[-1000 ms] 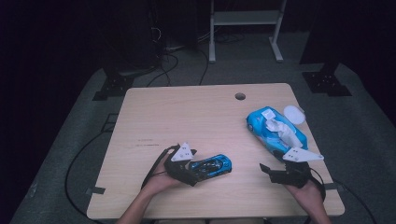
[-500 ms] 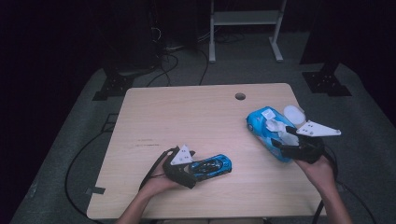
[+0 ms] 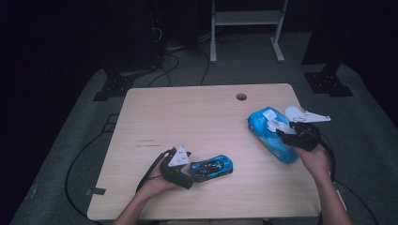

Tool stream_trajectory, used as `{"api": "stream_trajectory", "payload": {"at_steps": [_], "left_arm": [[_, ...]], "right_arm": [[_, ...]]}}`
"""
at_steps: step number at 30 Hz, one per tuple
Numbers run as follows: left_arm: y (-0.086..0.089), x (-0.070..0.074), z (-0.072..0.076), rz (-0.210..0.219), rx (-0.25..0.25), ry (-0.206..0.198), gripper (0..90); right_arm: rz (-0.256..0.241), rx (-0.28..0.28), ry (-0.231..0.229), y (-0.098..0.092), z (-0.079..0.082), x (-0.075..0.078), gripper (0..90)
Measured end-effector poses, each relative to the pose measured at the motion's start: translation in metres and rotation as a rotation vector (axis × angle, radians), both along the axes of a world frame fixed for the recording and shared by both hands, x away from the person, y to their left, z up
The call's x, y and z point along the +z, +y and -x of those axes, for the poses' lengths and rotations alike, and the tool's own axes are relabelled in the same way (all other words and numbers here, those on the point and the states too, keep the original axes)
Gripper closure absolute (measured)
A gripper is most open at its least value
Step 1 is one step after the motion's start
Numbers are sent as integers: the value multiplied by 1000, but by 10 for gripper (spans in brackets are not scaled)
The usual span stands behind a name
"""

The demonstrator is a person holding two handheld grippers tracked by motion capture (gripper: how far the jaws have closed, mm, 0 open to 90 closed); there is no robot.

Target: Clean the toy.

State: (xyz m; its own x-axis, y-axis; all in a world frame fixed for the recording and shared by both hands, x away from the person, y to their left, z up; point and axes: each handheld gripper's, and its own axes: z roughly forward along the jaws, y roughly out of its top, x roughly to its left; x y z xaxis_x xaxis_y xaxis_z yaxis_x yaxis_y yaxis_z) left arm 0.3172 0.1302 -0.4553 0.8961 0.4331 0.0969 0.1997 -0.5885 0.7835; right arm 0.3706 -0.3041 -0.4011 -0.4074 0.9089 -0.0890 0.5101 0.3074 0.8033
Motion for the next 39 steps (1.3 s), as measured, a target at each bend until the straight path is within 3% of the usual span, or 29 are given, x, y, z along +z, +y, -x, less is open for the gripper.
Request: {"api": "stream_trajectory", "payload": {"at_steps": [5, 7, 8, 12, 18, 24, 29, 33, 39], "left_arm": [[4, -1, 0, 8, 5, -2, 95], [5, -2, 0, 15, 10, 2, 96], [5, -2, 0, 17, 7, 2, 112], [6, -2, -1, 21, -2, 5, 125], [9, -3, -1, 30, -6, 9, 150], [11, -3, -2, 34, 1, 9, 149], [11, -3, -2, 37, 3, 7, 149], [11, -3, -2, 39, -1, 7, 149], [9, -3, -1, 40, -16, 10, 149]], "right_arm": [[18, -58, 48, 4, -9, -9, 561], [19, -64, 59, 5, -10, -13, 632], [26, -71, 52, 3, -9, -15, 732], [11, -61, 67, -1, -7, -18, 830], [-23, -46, 27, -4, -1, -8, 857], [-57, 2, -41, -6, 14, 18, 861], [-59, 115, -107, 13, 44, 44, 860], [-73, 259, -94, 40, 68, 52, 859], [-79, 429, -37, 81, 98, 46, 859]]}}
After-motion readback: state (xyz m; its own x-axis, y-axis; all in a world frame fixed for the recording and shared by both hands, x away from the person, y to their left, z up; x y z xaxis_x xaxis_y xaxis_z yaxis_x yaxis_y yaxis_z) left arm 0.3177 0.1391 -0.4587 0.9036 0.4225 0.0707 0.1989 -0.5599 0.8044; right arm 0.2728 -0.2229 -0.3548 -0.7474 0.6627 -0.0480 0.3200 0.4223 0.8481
